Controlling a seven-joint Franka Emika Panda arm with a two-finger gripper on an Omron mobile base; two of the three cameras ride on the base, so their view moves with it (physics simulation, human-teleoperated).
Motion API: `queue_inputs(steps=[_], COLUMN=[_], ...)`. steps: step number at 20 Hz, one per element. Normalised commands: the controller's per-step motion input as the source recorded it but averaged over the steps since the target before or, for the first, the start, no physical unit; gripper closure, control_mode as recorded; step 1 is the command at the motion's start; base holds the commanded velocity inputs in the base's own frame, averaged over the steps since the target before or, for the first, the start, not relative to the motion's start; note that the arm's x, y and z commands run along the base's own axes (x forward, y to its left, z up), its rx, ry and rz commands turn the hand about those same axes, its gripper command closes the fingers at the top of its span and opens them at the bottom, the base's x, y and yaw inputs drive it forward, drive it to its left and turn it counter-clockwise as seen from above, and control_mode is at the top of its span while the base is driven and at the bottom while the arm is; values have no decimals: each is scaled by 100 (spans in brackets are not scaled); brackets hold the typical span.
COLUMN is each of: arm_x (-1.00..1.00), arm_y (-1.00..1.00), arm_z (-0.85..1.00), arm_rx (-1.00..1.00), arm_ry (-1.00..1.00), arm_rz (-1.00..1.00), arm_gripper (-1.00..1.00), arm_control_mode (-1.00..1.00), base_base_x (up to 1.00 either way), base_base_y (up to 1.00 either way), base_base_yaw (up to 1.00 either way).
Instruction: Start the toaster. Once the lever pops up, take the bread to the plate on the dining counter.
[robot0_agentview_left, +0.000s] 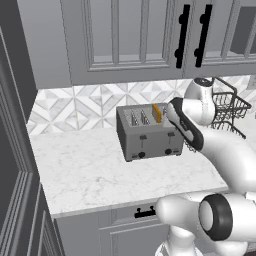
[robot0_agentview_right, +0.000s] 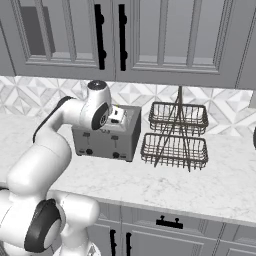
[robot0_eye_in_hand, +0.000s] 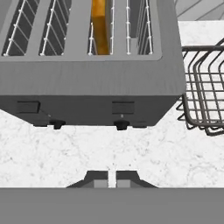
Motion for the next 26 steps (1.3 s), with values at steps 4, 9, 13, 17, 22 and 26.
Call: queue_inputs(steps=[4, 9, 13, 17, 22, 26], arm_x=[37, 35, 22, 15, 15, 19], arm_y=[0, 0, -4, -10, -3, 0], arm_z=[-26, -22, -23, -22, -18, -17], arm_rx=[0, 0, 0, 0, 0, 0], arm_ry=[-1, 0, 0, 0, 0, 0], arm_rz=[3, 3, 3, 2, 2, 1], arm_gripper=[100, 100, 100, 100, 100, 100], arm_control_mode=[-100, -100, -100, -100, -100, -100], base_base_x=[0, 0, 0, 0, 0, 0], base_base_y=[0, 0, 0, 0, 0, 0], base_base_yaw=[0, 0, 0, 0, 0, 0])
